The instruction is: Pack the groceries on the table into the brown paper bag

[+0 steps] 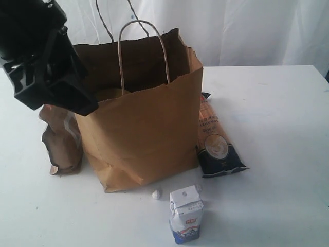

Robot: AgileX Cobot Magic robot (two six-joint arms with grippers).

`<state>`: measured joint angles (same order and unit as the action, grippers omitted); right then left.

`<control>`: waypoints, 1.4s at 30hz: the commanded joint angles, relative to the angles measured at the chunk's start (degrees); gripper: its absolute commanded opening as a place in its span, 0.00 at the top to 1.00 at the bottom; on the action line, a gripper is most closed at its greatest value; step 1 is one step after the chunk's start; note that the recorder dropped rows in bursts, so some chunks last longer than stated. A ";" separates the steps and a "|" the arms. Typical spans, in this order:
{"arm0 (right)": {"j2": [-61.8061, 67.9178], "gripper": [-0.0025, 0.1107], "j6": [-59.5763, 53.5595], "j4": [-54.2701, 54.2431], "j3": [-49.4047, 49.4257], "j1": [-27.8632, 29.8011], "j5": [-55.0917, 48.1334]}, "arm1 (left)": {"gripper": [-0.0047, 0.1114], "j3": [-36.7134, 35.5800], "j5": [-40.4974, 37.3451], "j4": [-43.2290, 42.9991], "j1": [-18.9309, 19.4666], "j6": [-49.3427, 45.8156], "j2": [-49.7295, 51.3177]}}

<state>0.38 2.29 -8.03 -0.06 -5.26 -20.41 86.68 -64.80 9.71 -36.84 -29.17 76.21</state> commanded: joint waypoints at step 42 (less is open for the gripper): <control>-0.38 0.98 -0.04 0.18 0.06 0.16 0.70 | 0.29 4.76 -5.16 1.70 0.05 1.28 9.96</control>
<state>0.38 2.29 -8.03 -0.06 -5.26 -20.41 91.22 -64.70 10.45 -36.84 -29.55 87.28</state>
